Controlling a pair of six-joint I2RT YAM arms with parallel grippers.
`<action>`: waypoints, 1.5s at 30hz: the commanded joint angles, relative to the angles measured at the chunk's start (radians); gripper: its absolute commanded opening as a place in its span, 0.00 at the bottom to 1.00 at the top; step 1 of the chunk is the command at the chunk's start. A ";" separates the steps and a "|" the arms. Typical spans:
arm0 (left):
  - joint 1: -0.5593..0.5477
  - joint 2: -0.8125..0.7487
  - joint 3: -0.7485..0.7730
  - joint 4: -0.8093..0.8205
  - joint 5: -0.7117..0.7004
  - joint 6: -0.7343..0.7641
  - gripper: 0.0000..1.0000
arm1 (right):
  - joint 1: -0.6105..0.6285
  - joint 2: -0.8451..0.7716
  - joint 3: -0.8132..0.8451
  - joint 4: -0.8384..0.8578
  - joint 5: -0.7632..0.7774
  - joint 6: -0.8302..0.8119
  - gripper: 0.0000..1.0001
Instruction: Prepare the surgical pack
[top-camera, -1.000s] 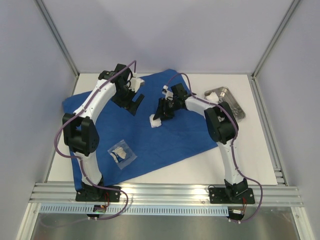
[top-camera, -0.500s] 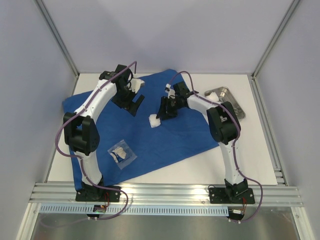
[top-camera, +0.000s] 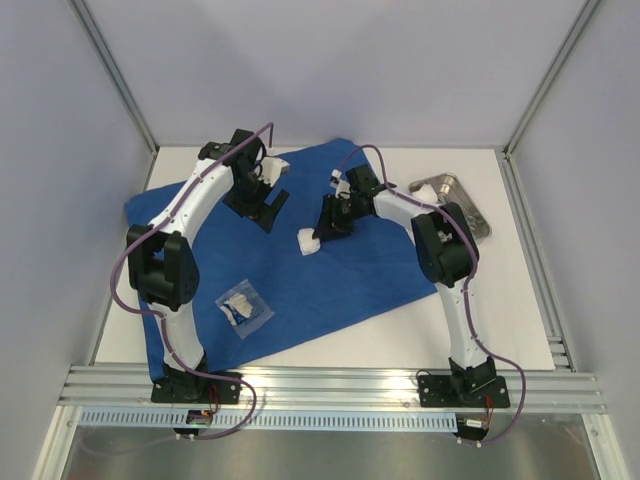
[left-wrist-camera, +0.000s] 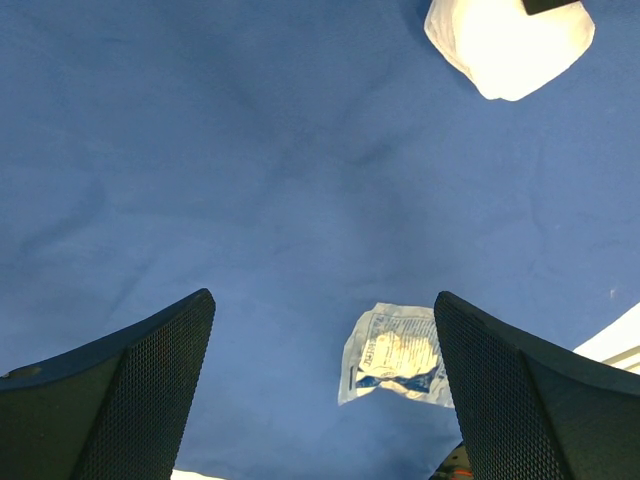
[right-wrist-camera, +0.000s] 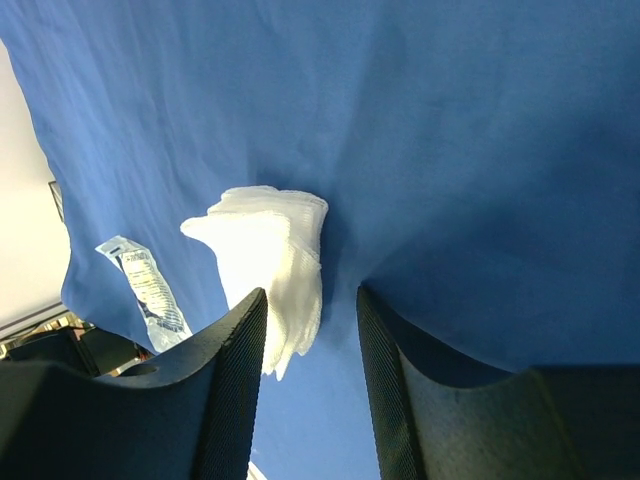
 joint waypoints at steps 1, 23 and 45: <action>-0.004 -0.004 0.002 -0.009 0.011 -0.016 1.00 | 0.027 0.034 0.033 0.018 -0.011 0.009 0.44; -0.004 -0.012 0.002 -0.009 0.057 -0.010 1.00 | 0.061 0.123 0.155 -0.026 -0.024 0.018 0.19; -0.003 -0.042 -0.016 -0.006 0.014 0.004 1.00 | -0.601 -0.415 -0.446 0.803 0.237 0.658 0.00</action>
